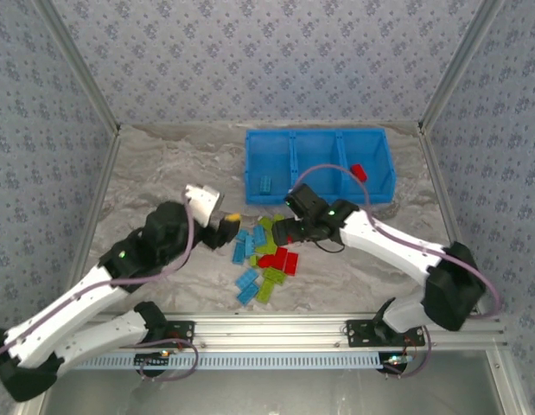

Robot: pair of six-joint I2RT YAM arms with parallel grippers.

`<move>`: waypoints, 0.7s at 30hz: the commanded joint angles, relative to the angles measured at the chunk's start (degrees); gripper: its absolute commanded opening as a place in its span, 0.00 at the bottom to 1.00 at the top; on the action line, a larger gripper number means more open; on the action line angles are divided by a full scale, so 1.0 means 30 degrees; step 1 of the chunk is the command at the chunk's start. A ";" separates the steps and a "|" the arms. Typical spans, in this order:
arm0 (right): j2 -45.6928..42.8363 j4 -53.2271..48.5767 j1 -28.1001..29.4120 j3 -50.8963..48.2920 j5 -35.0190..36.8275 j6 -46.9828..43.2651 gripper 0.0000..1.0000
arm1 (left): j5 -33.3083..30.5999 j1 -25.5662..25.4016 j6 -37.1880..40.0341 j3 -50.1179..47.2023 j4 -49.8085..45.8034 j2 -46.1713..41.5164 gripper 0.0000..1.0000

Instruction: Sort the legos into containers by color

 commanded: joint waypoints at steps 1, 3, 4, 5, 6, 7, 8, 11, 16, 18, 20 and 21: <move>0.2334 0.1504 -0.0266 0.1742 0.1050 -0.2643 0.94 | 0.1842 -0.0052 0.2106 -0.1405 -0.2353 -0.1831 0.76; 0.3681 0.1619 -0.0326 0.2849 0.1364 -0.3087 0.91 | 0.1691 -0.0057 0.2126 -0.2072 -0.2695 -0.2633 0.77; 0.4468 0.1627 -0.0341 0.3283 0.1391 -0.3274 0.87 | 0.1683 -0.0072 0.2130 -0.2403 -0.2699 -0.2917 0.78; 0.4965 0.1704 -0.0341 0.3575 0.1432 -0.3410 0.84 | 0.1618 -0.0071 0.2052 -0.2597 -0.2621 -0.3114 0.80; 0.5479 0.1821 -0.0385 0.3771 0.1524 -0.3416 0.80 | 0.1552 -0.0075 0.2023 -0.2813 -0.2415 -0.3235 0.81; 0.5885 0.1906 -0.0469 0.3997 0.1605 -0.3418 0.76 | 0.1471 -0.0055 0.2031 -0.2917 -0.2272 -0.3237 0.82; 0.6186 0.1942 -0.0582 0.4138 0.1617 -0.3399 0.73 | 0.1460 -0.0070 0.2167 -0.2856 -0.2244 -0.3133 0.83; 0.6882 0.2331 -0.1087 0.4216 0.1184 -0.3296 0.66 | 0.1303 -0.0052 0.2538 -0.2709 -0.2331 -0.2684 0.85; 0.8055 0.2103 -0.1667 0.4842 -0.0292 -0.3373 0.57 | 0.1452 -0.0059 0.2701 -0.2614 -0.2501 -0.2066 0.86; 0.8777 0.1167 -0.1811 0.5644 -0.0614 -0.3176 0.51 | 0.1448 -0.0061 0.2747 -0.2612 -0.2543 -0.1999 0.86; 0.9311 0.0581 -0.1807 0.6102 -0.0737 -0.3156 0.47 | 0.1417 -0.0058 0.2824 -0.2634 -0.2542 -0.2072 0.86; 0.9471 0.0454 -0.1778 0.6170 -0.0843 -0.3153 0.46 | 0.1383 -0.0048 0.2811 -0.2644 -0.2588 -0.2107 0.86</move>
